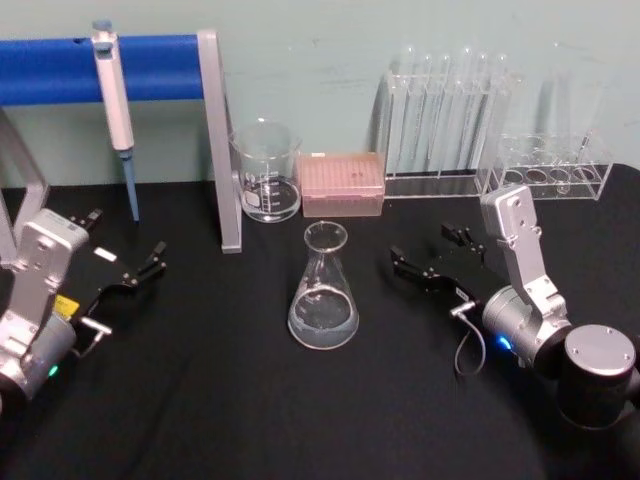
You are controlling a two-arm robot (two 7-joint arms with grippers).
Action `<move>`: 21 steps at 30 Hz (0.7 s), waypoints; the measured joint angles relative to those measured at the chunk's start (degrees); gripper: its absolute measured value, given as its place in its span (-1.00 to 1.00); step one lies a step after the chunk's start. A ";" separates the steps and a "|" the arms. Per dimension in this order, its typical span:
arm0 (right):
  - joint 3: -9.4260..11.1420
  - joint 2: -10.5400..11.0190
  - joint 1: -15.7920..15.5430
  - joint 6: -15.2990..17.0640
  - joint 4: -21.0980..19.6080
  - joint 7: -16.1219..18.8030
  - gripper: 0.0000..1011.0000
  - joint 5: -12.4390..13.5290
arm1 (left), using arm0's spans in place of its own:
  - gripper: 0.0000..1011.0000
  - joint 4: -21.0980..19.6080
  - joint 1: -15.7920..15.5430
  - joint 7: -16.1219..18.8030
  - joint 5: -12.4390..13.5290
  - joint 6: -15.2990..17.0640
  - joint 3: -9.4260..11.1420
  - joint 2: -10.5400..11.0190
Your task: Grasp the erlenmeyer flask with one hand, shake it three times, then place it back.
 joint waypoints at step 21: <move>-0.06 0.11 0.01 -0.14 -0.12 0.12 0.98 0.17 | 0.98 0.00 -0.01 0.00 0.00 0.00 0.00 0.00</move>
